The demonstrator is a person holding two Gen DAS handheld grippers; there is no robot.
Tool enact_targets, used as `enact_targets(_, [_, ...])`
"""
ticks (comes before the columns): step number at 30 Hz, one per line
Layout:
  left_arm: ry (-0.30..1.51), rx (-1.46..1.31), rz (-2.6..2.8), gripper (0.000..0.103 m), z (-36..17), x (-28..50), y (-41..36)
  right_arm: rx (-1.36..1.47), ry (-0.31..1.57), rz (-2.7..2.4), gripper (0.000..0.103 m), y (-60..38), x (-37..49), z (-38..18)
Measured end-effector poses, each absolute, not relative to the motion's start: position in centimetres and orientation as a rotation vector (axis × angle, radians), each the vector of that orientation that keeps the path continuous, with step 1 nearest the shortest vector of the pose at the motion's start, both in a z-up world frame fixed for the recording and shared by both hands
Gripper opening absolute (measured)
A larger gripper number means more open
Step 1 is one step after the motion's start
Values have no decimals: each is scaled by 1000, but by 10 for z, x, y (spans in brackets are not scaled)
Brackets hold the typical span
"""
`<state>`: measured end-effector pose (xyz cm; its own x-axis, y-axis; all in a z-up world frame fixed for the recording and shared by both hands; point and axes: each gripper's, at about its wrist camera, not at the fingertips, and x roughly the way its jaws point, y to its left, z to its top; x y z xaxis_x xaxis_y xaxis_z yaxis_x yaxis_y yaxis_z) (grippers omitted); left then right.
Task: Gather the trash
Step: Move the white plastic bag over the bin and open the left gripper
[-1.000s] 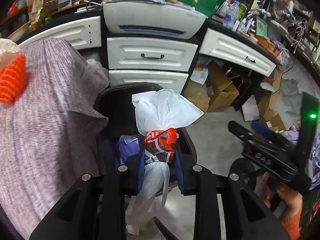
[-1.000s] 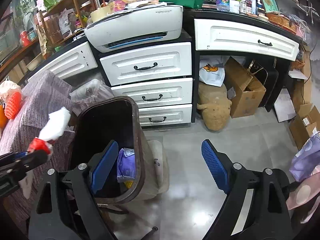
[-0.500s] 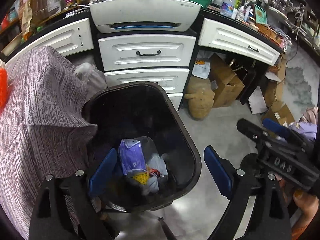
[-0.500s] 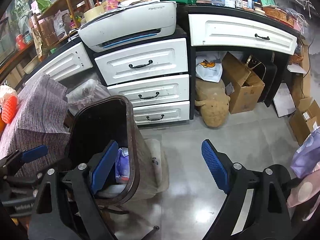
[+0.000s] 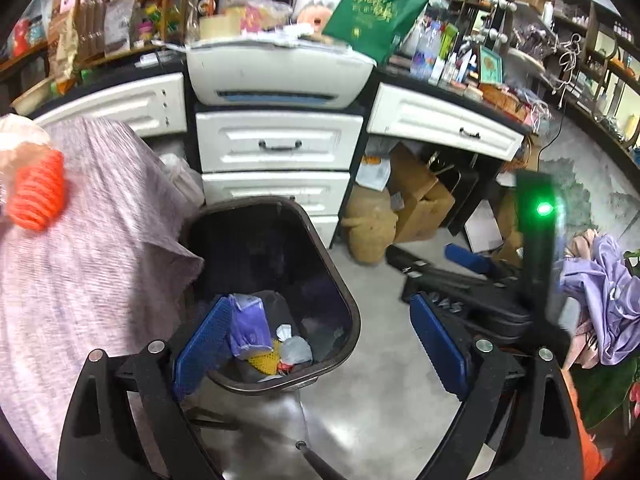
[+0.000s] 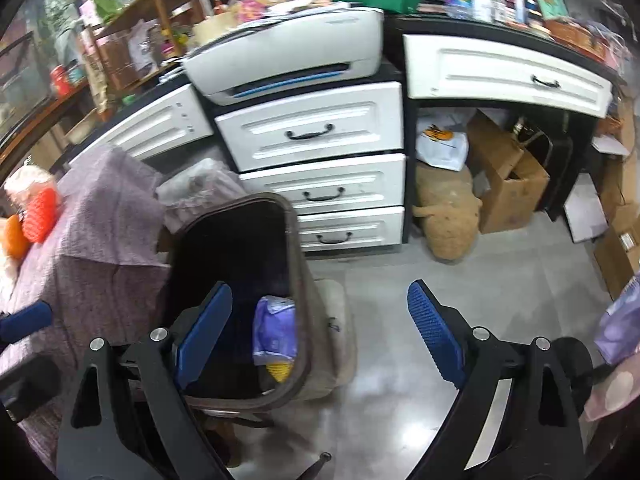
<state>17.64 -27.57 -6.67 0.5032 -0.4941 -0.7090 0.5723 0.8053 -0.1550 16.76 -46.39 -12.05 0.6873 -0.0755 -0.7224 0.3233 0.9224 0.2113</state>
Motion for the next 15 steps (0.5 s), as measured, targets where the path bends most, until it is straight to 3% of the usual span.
enact_targets(15, [712,42,-494,92,-22,158,-173,214,736,75,89,-359,187,-75])
